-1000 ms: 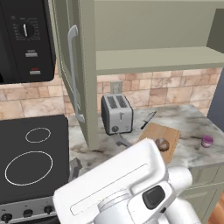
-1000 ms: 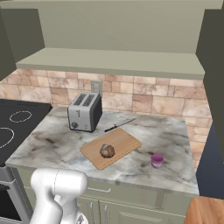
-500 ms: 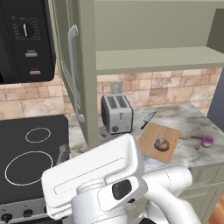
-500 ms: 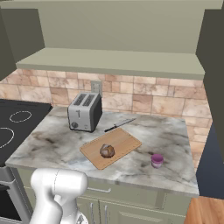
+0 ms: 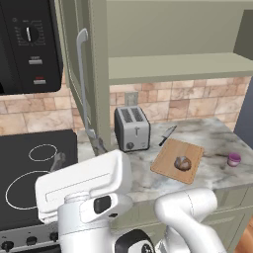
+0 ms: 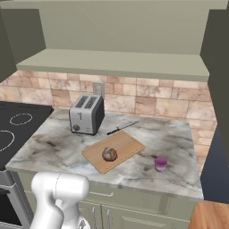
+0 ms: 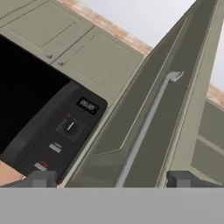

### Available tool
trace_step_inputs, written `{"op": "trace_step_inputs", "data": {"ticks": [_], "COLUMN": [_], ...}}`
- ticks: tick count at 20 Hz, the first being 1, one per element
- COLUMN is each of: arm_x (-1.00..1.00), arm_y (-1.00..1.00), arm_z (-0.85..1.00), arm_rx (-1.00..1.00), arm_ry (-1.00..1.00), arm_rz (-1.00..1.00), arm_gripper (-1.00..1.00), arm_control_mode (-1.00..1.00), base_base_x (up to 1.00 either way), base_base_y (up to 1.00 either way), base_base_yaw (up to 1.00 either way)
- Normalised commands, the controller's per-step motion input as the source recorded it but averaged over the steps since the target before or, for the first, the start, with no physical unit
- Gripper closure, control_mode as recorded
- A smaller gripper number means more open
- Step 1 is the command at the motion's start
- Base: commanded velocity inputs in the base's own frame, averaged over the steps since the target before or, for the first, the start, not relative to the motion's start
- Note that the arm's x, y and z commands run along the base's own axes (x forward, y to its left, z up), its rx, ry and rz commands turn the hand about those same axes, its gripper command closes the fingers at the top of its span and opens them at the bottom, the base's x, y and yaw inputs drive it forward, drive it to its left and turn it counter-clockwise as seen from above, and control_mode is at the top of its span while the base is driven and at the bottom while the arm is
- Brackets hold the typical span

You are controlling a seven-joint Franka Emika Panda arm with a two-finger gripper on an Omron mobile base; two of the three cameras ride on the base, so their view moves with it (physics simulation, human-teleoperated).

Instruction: Pick the bread, place it on the cutting board, pick the jam, place it on the counter, and close the cabinet.

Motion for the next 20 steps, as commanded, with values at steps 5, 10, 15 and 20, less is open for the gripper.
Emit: {"op": "trace_step_inputs", "data": {"ticks": [5, 10, 15, 20], "arm_x": [0.49, 0.35, 0.11, 0.01], "arm_y": [0.13, 0.0, 0.0, 0.01], "arm_z": [-0.19, -0.01, 0.0, 0.0], "arm_rx": [0.0, 0.0, 0.0, 0.0], "arm_ry": [-0.12, -0.07, -0.01, -0.01], "arm_rz": [-0.05, -0.02, -0.03, -0.06], "arm_gripper": [-1.0, -1.0, -1.0, -1.0], "arm_control_mode": [-1.0, -1.0, -1.0, -1.0], "base_base_x": [0.0, 0.0, 0.0, 0.0], "base_base_y": [0.0, 0.0, 0.0, 0.0], "base_base_yaw": [0.0, 0.0, 0.0, 0.0]}}
